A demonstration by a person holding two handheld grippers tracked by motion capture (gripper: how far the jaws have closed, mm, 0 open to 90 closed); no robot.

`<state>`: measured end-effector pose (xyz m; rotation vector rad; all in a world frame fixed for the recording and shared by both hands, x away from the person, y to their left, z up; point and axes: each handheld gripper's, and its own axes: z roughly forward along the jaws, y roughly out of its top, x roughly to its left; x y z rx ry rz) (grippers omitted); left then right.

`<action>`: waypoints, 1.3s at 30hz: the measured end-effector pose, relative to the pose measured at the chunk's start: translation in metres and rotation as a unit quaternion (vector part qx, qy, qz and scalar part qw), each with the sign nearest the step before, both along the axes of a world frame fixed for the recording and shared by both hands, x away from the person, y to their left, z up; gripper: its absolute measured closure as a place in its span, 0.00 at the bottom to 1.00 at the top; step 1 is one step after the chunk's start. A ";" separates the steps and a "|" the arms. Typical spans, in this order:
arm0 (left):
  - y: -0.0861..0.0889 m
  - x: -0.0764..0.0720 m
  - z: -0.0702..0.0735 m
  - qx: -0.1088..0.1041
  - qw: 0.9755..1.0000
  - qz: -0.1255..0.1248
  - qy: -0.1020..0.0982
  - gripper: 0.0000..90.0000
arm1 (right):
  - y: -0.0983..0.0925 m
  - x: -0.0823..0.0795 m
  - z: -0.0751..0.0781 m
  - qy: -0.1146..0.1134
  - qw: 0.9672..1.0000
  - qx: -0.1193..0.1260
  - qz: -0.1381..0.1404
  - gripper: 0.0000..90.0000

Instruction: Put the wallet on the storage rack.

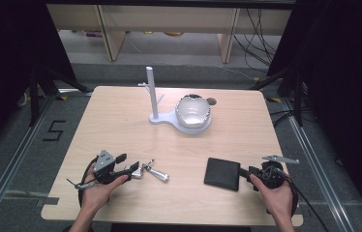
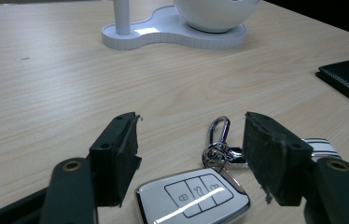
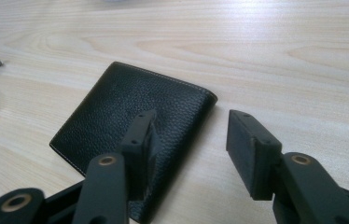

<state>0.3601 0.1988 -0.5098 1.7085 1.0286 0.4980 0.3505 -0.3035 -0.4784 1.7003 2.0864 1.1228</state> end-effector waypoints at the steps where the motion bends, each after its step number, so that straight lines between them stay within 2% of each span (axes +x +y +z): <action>1: 0.000 -0.001 0.001 0.002 1.000 0.004 0.001 0.43 | 0.000 0.000 0.001 0.003 1.000 0.000 0.000 0.59; 3: 0.001 0.000 0.002 -0.005 1.000 0.001 0.000 0.47 | 0.001 0.001 0.002 0.008 1.000 0.001 0.001 0.59; 4: 0.001 -0.001 0.002 -0.005 1.000 0.003 0.003 0.49 | 0.001 0.003 0.004 0.017 1.000 0.002 0.012 0.58; 5: 0.001 -0.001 0.003 -0.007 1.000 0.004 0.005 0.51 | 0.002 0.004 0.005 0.025 1.000 -0.008 0.006 0.58; 7: 0.001 -0.001 0.004 -0.009 1.000 0.005 0.008 0.54 | 0.003 0.005 0.007 0.044 0.999 -0.003 0.005 0.58; 9: 0.001 0.000 0.005 -0.008 1.000 0.004 0.008 0.55 | 0.004 0.009 0.010 0.052 0.999 -0.012 0.005 0.58; 10: 0.001 0.000 0.005 -0.009 1.000 0.005 0.008 0.55 | 0.004 0.010 0.012 0.056 0.998 -0.012 0.011 0.58; 11: 0.000 0.000 0.005 -0.014 1.000 0.003 0.007 0.56 | 0.003 0.011 0.012 0.048 0.998 -0.016 0.025 0.58; 12: 0.000 0.000 0.005 -0.014 1.000 0.003 0.007 0.56 | 0.003 0.011 0.012 0.048 0.998 -0.016 0.025 0.58; 13: 0.000 0.000 0.005 -0.013 1.000 0.002 0.006 0.56 | 0.006 0.015 0.017 0.075 0.997 -0.018 0.009 0.57; 14: 0.000 0.000 0.005 -0.013 1.000 0.002 0.006 0.56 | 0.006 0.015 0.017 0.075 0.997 -0.018 0.009 0.57; 15: 0.000 0.000 0.005 -0.014 1.000 0.002 0.006 0.56 | 0.008 0.016 0.020 0.097 0.995 -0.008 0.006 0.57; 16: 0.000 0.000 0.005 -0.013 1.000 0.001 0.006 0.56 | 0.006 0.019 0.019 0.090 0.996 -0.023 0.012 0.57; 17: 0.000 0.001 0.005 -0.011 1.000 0.001 0.007 0.56 | 0.004 0.021 0.018 0.087 0.996 -0.021 0.026 0.57; 18: 0.000 0.001 0.005 -0.010 1.000 0.002 0.007 0.56 | 0.005 0.023 0.019 0.104 0.994 -0.015 0.024 0.57; 19: 0.000 0.001 0.005 -0.011 1.000 0.002 0.007 0.56 | 0.005 0.024 0.019 0.107 0.994 -0.015 0.025 0.57; 21: 0.000 0.002 0.005 -0.012 1.000 0.000 0.007 0.56 | 0.006 0.026 0.020 0.132 0.991 -0.001 0.012 0.57; 22: 0.000 0.002 0.005 -0.012 1.000 0.000 0.007 0.56 | 0.004 0.029 0.020 0.139 0.990 -0.012 0.017 0.57; 23: 0.000 0.001 0.005 -0.010 1.000 0.002 0.007 0.56 | 0.004 0.029 0.020 0.139 0.990 -0.012 0.017 0.57; 24: 0.000 0.002 0.005 -0.009 1.000 0.003 0.006 0.55 | 0.006 0.033 0.023 0.168 0.986 0.013 0.013 0.56; 27: 0.000 0.003 0.004 -0.013 1.000 0.004 0.005 0.53 | 0.010 0.038 0.022 0.184 0.983 0.009 0.007 0.56; 28: 0.000 0.003 0.004 -0.012 1.000 0.004 0.005 0.53 | 0.014 0.039 0.024 0.205 0.979 0.018 -0.003 0.55; 29: 0.001 0.003 0.004 -0.011 1.000 0.004 0.006 0.53 | 0.014 0.042 0.022 0.200 0.980 0.001 0.001 0.55; 30: 0.001 0.003 0.004 -0.011 1.000 0.004 0.006 0.53 | 0.014 0.042 0.022 0.200 0.980 0.001 0.001 0.55; 32: 0.001 0.003 0.004 -0.009 1.000 0.008 0.008 0.52 | 0.019 0.046 0.019 0.228 0.974 0.002 -0.007 0.55; 35: 0.001 0.003 0.003 -0.009 1.000 0.008 0.009 0.52 | 0.022 0.048 0.016 0.235 0.972 -0.002 -0.018 0.55; 36: 0.001 0.004 0.002 -0.011 1.000 0.006 0.007 0.52 | 0.020 0.050 0.012 0.218 0.976 -0.009 0.003 0.55; 37: 0.001 0.004 0.002 -0.011 1.000 0.007 0.008 0.51 | 0.022 0.050 0.011 0.225 0.974 -0.011 -0.007 0.55; 38: 0.002 0.004 0.002 -0.009 1.000 0.010 0.010 0.51 | 0.025 0.051 0.010 0.233 0.972 -0.009 0.000 0.56; 39: 0.002 0.004 0.002 -0.009 1.000 0.010 0.010 0.51 | 0.030 0.051 0.012 0.259 0.966 0.004 -0.015 0.56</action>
